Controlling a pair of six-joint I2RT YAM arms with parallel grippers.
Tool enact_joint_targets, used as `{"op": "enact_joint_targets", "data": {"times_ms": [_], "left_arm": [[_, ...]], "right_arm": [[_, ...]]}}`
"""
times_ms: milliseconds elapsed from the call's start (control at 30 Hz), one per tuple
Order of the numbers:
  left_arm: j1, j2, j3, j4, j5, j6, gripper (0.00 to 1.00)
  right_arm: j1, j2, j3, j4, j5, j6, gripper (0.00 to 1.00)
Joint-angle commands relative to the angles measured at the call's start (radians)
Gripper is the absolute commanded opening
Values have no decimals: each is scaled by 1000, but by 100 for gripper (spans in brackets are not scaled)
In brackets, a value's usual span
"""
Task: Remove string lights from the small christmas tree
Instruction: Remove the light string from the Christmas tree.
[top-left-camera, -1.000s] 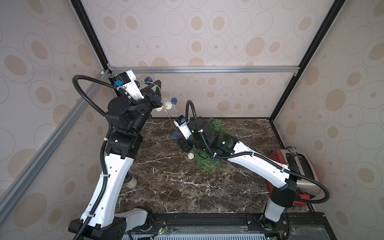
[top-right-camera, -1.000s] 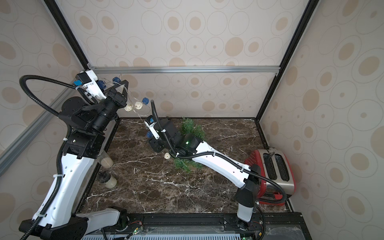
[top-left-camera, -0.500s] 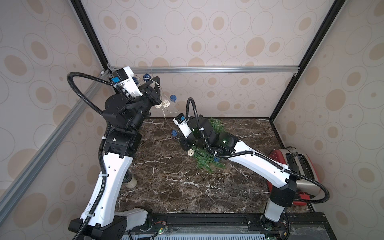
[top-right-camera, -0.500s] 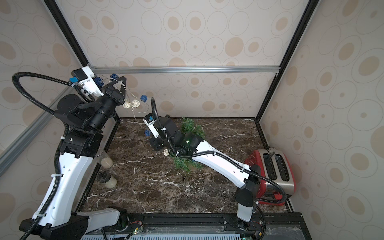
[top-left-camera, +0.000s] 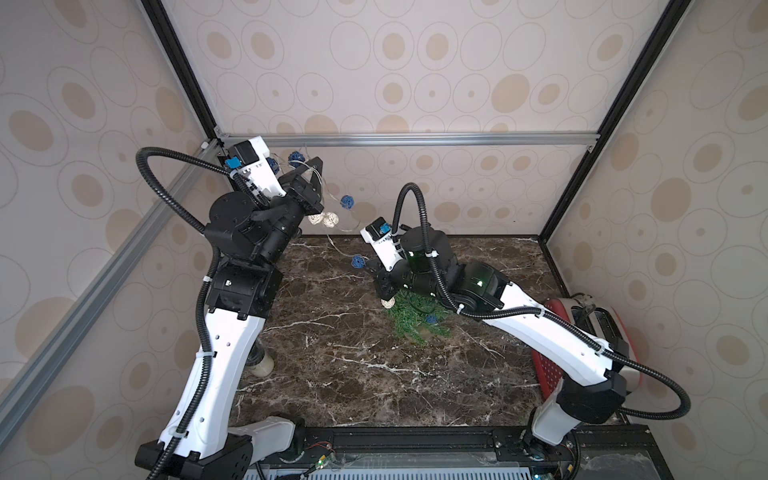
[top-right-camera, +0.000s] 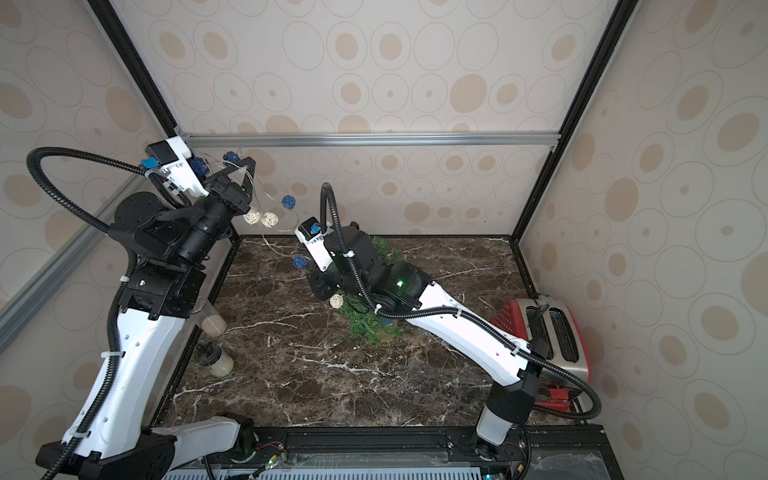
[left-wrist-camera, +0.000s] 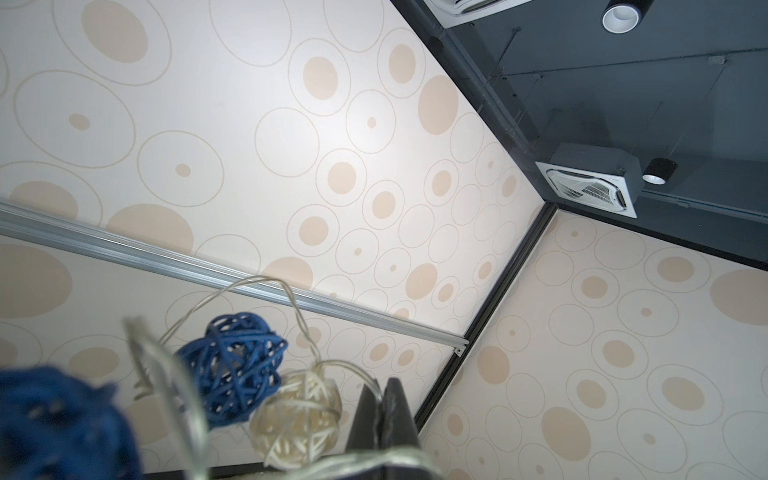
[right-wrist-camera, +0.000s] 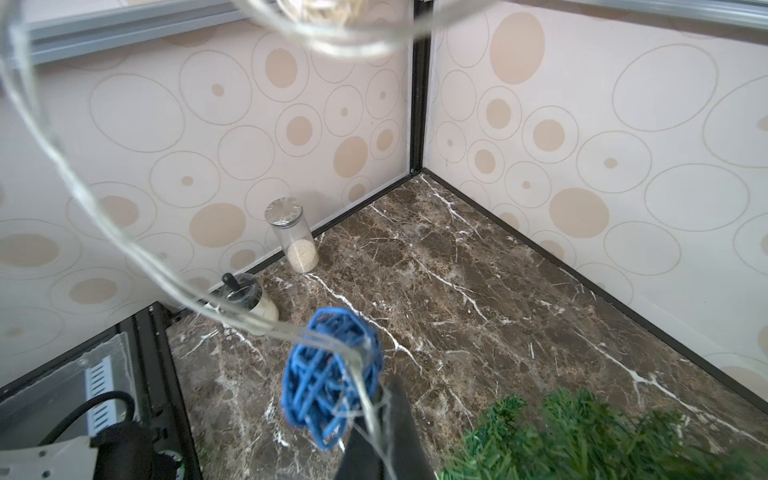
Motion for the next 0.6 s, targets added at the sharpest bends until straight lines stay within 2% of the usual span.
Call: {"op": "enact_joint_targets", "data": {"times_ms": [0, 233, 433, 567], "left_arm": [[4, -28, -26, 41, 60, -26, 0], [-1, -96, -139, 96, 116, -50, 0], [-122, -141, -175, 56, 89, 32, 0], [-139, -155, -203, 65, 93, 21, 0]], "right_arm": [[14, -74, -64, -42, -37, 38, 0], [41, -189, -214, -68, -88, 86, 0], [64, -293, -304, -107, 2, 91, 0], [75, -367, -347, -152, 85, 100, 0]]}}
